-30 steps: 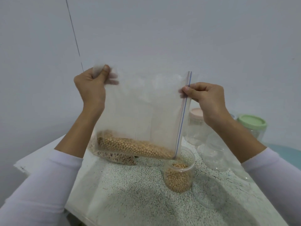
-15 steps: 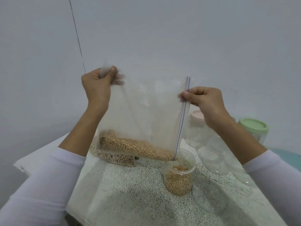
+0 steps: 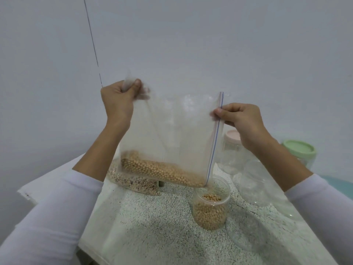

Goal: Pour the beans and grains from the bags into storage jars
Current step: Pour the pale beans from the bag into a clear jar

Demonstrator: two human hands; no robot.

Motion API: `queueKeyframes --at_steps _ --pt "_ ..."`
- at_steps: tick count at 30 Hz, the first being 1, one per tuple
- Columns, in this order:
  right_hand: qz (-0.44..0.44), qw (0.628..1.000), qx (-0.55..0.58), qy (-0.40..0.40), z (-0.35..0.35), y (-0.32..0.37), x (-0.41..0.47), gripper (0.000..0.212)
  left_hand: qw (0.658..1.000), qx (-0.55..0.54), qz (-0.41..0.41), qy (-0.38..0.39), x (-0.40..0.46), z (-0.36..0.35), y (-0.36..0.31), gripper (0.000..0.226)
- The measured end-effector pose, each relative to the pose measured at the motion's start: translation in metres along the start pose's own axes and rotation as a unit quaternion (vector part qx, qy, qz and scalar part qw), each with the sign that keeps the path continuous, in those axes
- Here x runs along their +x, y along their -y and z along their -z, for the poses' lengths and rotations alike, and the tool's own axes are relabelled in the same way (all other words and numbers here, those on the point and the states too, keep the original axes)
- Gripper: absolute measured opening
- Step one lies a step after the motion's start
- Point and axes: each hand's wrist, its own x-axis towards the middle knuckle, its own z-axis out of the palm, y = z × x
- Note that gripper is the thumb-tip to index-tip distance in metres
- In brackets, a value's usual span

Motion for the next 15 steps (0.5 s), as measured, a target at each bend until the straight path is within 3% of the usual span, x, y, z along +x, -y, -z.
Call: queueKeyframes --at_steps 3,13,15 --pt "0.013 0.999 0.015 -0.04 0.0026 0.0002 0.0016 0.009 0.999 -0.006 0.001 -0.036 0.0022 0.0031 0.0006 0.014" --pt "-0.004 1.0 -0.007 -0.004 0.0029 0.0045 -0.0045 0.01 1.0 -0.008 -0.003 0.015 0.0013 0.0025 -0.0042 0.014" --pt "0.008 1.0 0.005 -0.027 0.0034 0.0062 -0.0054 0.008 1.0 -0.013 -0.008 -0.016 0.0011 0.0046 -0.005 0.011"
